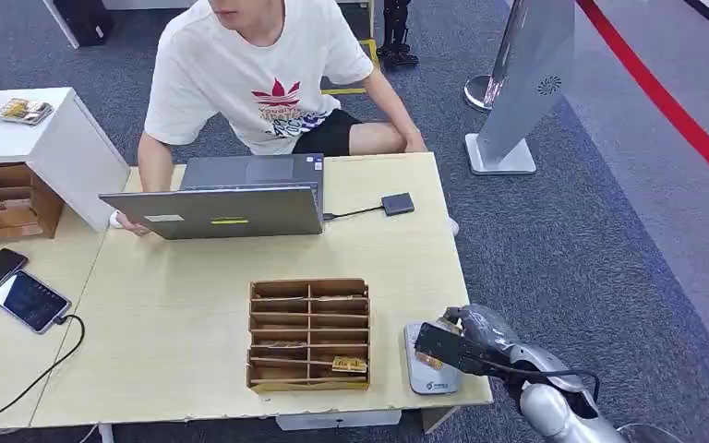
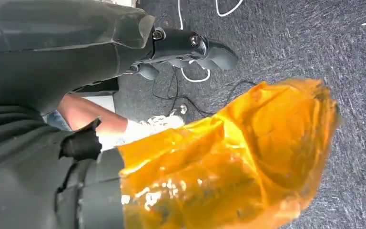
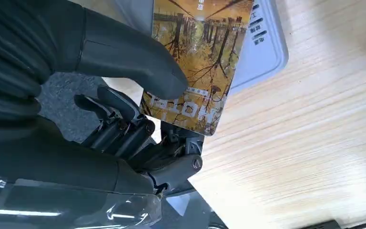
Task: Pass the card to the sensor for recognition and then transmit it.
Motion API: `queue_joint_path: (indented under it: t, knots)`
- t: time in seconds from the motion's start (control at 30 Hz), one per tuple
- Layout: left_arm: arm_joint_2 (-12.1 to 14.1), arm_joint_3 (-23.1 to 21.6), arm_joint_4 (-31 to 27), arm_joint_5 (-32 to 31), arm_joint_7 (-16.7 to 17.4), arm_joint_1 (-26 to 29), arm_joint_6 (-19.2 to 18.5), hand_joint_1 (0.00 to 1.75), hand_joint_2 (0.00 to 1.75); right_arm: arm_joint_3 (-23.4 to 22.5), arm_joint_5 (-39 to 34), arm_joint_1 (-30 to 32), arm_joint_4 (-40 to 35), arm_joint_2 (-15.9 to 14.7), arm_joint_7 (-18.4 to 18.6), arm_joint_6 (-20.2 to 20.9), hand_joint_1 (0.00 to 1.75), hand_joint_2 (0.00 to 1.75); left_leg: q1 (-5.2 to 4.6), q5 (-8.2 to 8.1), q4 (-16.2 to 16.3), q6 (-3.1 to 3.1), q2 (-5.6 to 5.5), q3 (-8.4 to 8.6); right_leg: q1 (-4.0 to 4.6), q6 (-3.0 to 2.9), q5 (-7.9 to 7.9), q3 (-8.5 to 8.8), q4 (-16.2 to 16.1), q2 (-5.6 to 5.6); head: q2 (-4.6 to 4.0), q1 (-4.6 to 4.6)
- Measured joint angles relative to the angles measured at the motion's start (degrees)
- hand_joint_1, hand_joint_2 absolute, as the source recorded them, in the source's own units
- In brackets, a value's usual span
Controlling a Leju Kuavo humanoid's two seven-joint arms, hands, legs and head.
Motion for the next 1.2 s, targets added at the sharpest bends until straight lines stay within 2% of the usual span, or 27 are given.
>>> queue_joint_path:
  t: [1.2]
  knots:
    - [0.00, 0.00, 0.00, -0.02, 0.00, 0.00, -0.02, 0.00, 0.00, -0.24, 0.00, 0.02, -0.15, 0.00, 0.00, -0.07, 1.75, 1.75, 0.00, 0.00, 0.00, 0.00, 0.00, 0.00, 0.00, 0.00, 0.00, 0.00, 0.00, 0.00, 0.00, 0.00]
